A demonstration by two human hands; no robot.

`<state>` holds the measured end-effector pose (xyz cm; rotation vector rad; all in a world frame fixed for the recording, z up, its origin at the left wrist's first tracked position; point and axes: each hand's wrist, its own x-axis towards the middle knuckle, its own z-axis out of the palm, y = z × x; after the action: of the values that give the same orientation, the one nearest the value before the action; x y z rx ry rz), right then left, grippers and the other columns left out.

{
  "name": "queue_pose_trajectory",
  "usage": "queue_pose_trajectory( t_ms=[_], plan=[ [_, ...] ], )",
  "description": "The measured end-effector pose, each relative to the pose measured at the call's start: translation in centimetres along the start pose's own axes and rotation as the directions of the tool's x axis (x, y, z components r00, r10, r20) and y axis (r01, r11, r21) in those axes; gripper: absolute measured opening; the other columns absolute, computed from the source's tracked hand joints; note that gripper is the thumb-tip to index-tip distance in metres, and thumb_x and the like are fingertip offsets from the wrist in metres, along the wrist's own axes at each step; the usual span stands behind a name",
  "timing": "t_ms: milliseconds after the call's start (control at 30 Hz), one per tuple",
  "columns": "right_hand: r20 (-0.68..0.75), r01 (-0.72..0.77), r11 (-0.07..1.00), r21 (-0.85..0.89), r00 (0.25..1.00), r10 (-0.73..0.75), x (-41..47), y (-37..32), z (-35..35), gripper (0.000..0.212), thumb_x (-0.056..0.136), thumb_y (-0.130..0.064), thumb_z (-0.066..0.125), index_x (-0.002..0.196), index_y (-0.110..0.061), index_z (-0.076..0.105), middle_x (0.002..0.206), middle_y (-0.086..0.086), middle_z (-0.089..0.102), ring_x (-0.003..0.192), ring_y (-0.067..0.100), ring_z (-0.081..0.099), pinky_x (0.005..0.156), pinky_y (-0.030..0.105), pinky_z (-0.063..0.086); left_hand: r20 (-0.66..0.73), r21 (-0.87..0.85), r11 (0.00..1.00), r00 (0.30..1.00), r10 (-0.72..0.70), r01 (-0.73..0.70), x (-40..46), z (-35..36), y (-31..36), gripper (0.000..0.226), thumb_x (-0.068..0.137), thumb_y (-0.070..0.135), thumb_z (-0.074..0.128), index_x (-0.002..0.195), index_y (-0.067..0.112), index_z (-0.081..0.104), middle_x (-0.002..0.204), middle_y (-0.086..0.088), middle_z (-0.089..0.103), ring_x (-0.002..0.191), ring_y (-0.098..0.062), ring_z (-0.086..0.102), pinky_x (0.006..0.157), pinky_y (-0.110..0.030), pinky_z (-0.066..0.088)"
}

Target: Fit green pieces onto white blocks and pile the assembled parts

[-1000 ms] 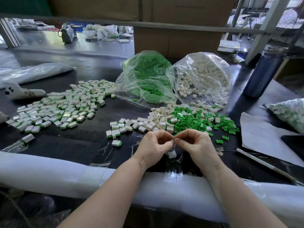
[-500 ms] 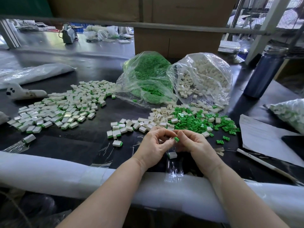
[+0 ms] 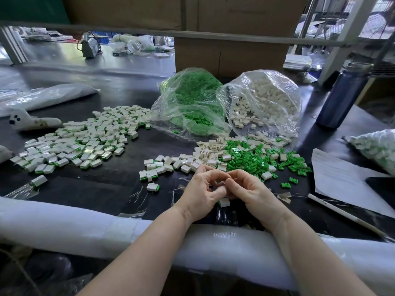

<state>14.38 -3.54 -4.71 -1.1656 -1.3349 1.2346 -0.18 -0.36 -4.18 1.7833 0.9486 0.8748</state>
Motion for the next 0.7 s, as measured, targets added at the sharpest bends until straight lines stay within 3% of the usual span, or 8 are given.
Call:
queue_pose_trajectory(
  t_ms=[467, 700],
  plan=[
    [-0.030, 0.036, 0.999, 0.004, 0.999, -0.036, -0.29, -0.55, 0.27, 0.018, 0.090, -0.004, 0.053, 0.084, -0.006, 0.070, 0.055, -0.008, 0.060, 0.053, 0.001, 0.051, 0.053, 0.012, 0.042, 0.046, 0.008, 0.999, 0.998, 0.050, -0.050, 0.03, 0.28, 0.01, 0.024, 0.081, -0.001, 0.062, 0.084, 0.022, 0.061, 0.098, 0.002, 0.045, 0.083, -0.009, 0.052, 0.081, -0.017, 0.045],
    [-0.050, 0.020, 0.999, 0.026, 0.999, -0.019, -0.23, -0.56, 0.34, 0.018, 0.089, -0.004, 0.055, 0.082, -0.006, 0.071, 0.056, -0.006, 0.059, 0.053, 0.003, 0.049, 0.053, 0.014, 0.040, 0.052, 0.057, 0.996, 0.997, 0.063, -0.066, 0.09, 0.46, -0.05, 0.025, 0.081, -0.002, 0.059, 0.083, 0.023, 0.058, 0.095, 0.005, 0.043, 0.086, -0.011, 0.050, 0.084, -0.019, 0.044]
  ],
)
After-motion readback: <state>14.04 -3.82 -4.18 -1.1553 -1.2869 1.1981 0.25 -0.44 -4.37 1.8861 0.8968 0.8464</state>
